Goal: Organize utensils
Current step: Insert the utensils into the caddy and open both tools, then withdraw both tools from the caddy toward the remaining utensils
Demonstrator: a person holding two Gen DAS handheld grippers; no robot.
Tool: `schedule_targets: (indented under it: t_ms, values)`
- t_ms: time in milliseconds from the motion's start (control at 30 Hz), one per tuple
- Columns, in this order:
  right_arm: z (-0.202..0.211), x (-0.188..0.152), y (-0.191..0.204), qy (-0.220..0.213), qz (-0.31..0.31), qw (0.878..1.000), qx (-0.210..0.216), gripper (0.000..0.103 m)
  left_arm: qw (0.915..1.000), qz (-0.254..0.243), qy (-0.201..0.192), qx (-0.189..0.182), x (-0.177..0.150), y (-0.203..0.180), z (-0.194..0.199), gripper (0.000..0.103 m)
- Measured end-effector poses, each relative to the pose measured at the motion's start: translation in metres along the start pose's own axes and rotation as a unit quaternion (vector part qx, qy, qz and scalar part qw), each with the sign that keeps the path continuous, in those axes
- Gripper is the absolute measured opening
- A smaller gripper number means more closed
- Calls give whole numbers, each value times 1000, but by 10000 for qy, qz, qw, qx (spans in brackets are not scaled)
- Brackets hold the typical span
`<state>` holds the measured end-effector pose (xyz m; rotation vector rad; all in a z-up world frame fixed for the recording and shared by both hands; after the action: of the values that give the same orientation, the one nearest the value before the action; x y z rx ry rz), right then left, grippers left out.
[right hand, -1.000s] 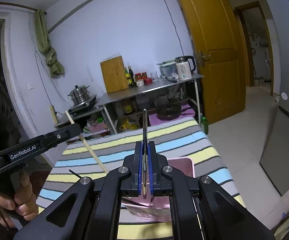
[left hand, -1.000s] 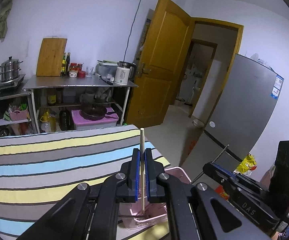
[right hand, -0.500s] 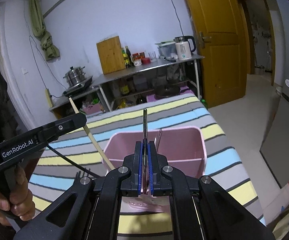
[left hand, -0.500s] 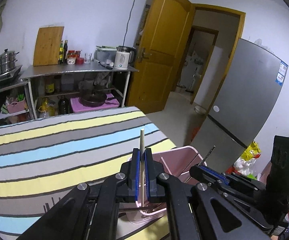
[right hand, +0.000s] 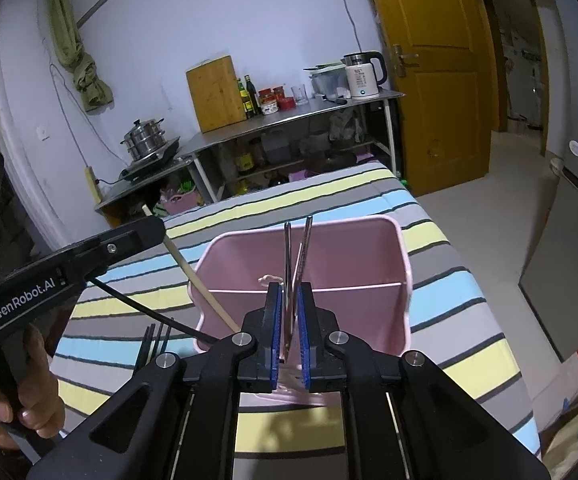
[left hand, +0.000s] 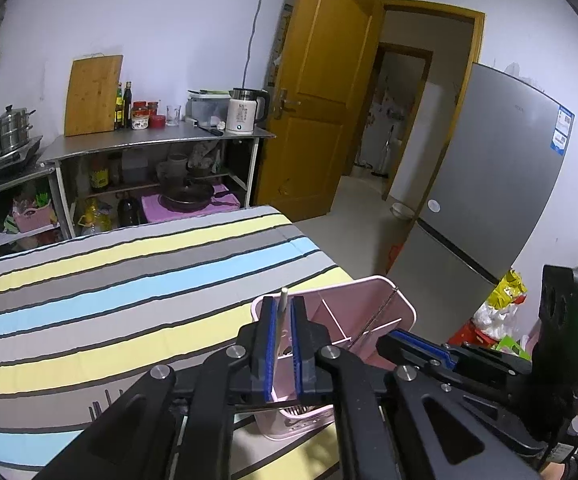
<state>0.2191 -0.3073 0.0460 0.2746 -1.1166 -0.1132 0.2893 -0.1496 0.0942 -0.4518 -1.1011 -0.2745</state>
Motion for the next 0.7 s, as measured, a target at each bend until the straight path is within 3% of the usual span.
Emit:
schedule_targets:
  t_ms: [233,700]
  values:
    - [19,5,-3,-165,-68,9998,-22,10,9996,109,-269,20,10,7,31,17]
    - [68,1,19,-452,59,9985,306,11,9958,490,-725,273,-7,35,119,18]
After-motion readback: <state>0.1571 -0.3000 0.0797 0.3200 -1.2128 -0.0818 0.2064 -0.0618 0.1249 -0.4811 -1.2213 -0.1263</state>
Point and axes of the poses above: each gripper's, at about its wrist camera, not at the fingertips, and z roughly against the way its jaws point, y to its left, x to its top, the point moved 1 cm from there along -z, roughly the way its jaws point, and after that the axes turned 13 degrees about -y, right-handed, at the moved point
